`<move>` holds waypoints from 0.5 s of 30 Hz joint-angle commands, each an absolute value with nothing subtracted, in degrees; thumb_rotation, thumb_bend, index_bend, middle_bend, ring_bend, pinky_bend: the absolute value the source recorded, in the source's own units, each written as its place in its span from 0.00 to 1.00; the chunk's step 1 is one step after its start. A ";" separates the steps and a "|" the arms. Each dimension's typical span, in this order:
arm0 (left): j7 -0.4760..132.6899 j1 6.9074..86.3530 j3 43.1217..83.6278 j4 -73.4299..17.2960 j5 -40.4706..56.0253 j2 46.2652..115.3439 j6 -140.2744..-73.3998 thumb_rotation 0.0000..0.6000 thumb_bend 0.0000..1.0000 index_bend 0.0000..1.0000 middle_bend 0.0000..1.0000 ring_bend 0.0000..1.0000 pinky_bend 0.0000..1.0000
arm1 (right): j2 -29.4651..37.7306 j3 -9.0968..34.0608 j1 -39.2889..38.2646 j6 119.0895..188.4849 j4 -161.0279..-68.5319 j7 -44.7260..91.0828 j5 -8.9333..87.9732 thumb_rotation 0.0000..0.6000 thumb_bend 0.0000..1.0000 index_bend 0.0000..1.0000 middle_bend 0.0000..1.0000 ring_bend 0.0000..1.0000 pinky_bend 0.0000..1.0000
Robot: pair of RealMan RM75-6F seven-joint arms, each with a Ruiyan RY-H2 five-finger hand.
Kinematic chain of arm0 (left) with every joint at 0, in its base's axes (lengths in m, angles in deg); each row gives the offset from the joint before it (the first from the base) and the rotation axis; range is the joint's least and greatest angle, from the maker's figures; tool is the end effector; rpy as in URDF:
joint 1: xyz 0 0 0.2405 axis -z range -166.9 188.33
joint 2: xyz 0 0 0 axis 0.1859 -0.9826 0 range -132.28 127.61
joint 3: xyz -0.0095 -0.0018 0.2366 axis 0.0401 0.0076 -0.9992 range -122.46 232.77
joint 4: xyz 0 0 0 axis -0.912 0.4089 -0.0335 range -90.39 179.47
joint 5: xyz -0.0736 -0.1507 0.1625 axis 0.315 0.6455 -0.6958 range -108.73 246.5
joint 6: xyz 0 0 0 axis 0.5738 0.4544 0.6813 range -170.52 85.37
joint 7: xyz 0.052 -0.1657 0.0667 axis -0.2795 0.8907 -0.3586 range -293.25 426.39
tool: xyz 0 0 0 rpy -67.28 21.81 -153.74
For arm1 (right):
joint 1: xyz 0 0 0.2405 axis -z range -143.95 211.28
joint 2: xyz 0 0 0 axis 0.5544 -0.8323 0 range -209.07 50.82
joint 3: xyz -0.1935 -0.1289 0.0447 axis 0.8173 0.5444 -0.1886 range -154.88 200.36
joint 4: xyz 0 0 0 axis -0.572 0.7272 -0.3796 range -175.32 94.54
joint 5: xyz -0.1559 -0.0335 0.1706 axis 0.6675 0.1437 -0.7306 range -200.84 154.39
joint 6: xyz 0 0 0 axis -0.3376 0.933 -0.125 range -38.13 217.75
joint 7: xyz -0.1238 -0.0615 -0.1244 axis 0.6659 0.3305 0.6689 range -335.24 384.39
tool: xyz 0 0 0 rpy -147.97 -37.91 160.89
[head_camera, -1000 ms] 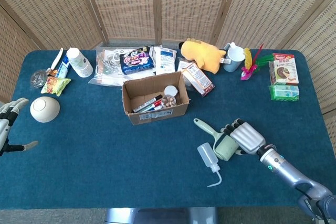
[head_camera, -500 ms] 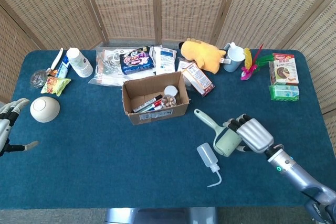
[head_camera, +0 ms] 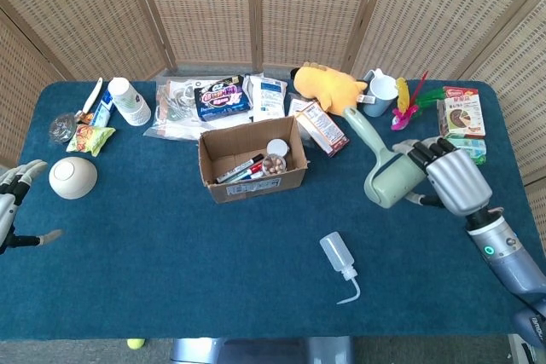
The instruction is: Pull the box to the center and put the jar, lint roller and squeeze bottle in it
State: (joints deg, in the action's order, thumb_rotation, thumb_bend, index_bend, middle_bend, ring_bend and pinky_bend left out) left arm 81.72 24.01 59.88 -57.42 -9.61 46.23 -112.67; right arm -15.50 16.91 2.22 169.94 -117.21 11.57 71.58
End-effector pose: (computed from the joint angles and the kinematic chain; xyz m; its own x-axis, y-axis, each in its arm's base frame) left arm -0.2898 0.2693 0.1672 0.2209 0.1547 0.9630 0.9738 0.0198 -0.2266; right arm -0.1989 -0.3656 0.1491 0.4326 0.1654 0.8863 -0.7374 -0.5007 0.4534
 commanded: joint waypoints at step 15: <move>81.78 24.20 59.86 -57.24 -9.37 46.38 -112.26 1.00 0.05 0.00 0.00 0.00 0.08 | -16.14 7.57 -9.90 158.18 -129.16 33.52 67.41 1.00 0.13 0.47 0.45 0.36 0.38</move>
State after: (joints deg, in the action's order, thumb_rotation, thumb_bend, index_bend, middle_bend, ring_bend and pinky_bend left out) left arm 81.64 24.22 59.86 -57.30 -9.34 46.42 -112.26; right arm -17.32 9.21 -7.81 160.64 -128.30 30.39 69.32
